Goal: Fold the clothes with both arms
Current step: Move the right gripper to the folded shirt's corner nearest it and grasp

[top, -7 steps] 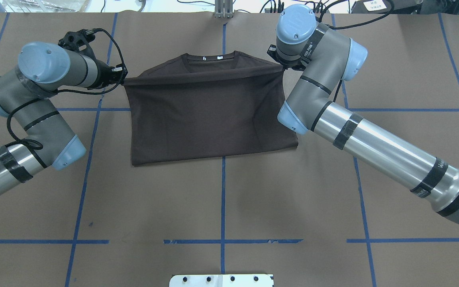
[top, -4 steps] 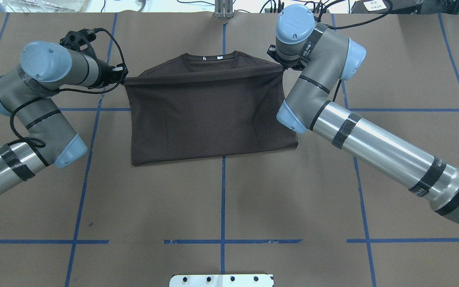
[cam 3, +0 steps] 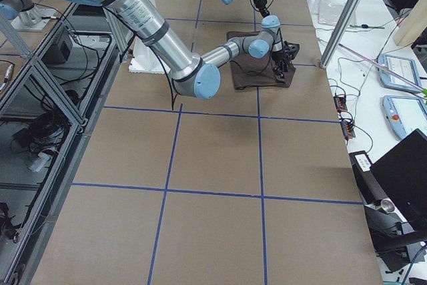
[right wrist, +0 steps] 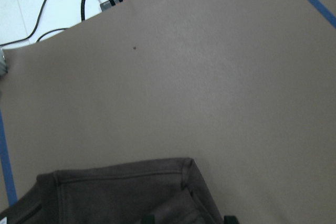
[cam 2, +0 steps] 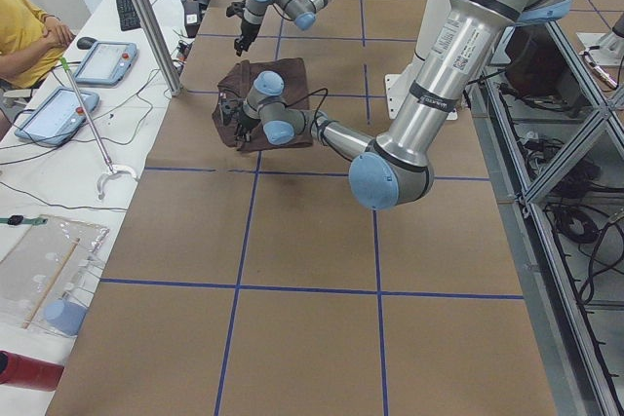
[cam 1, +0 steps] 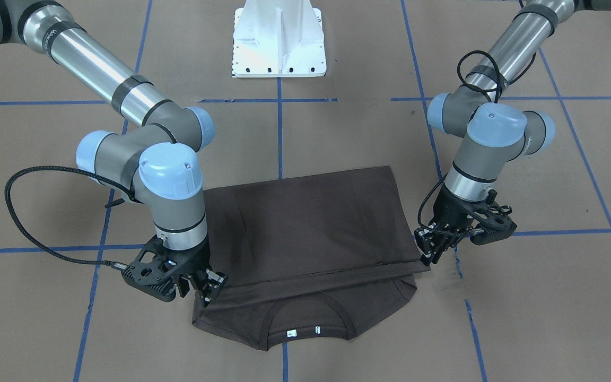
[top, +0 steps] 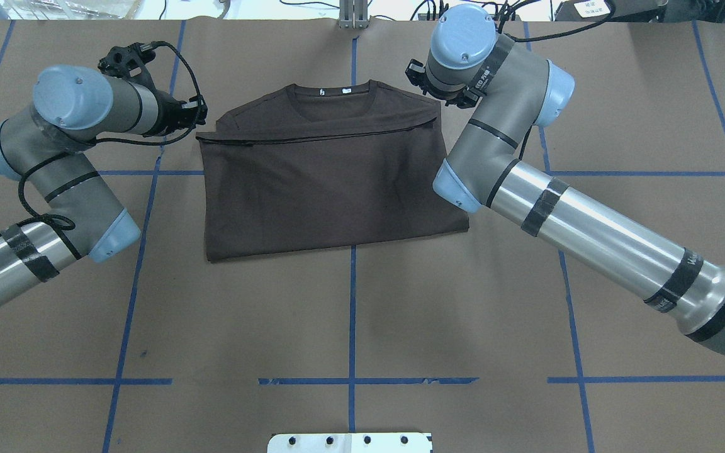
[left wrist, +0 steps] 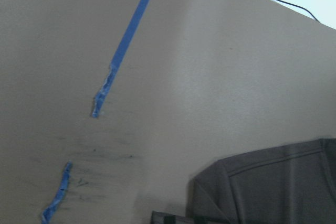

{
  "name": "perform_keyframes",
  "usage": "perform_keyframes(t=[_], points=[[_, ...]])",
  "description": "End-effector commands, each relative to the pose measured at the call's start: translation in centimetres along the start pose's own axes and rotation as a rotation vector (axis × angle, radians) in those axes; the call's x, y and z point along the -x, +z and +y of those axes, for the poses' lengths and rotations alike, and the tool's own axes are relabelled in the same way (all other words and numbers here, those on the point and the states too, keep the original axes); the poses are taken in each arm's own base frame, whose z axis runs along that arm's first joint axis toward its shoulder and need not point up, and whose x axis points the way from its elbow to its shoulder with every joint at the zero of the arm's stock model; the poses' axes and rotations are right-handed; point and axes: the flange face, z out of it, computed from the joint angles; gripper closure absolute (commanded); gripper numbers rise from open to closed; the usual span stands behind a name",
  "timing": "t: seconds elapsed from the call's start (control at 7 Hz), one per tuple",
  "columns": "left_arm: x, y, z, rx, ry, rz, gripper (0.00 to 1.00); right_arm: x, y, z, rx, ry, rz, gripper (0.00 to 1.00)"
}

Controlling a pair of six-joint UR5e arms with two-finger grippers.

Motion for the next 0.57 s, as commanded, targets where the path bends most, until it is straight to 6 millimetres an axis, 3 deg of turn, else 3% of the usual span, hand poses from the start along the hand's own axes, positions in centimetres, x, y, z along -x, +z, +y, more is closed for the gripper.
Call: perform_keyframes(t=[0.0,0.43], points=[[0.2,-0.1,0.1,-0.001,0.0,0.006,0.69,-8.1,-3.0,6.5,0.084,0.024,-0.055,0.4],[0.1,0.0,0.3,-0.001,0.004,0.006,0.68,-12.0,-4.0,11.5,0.135,0.152,-0.049,0.35]])
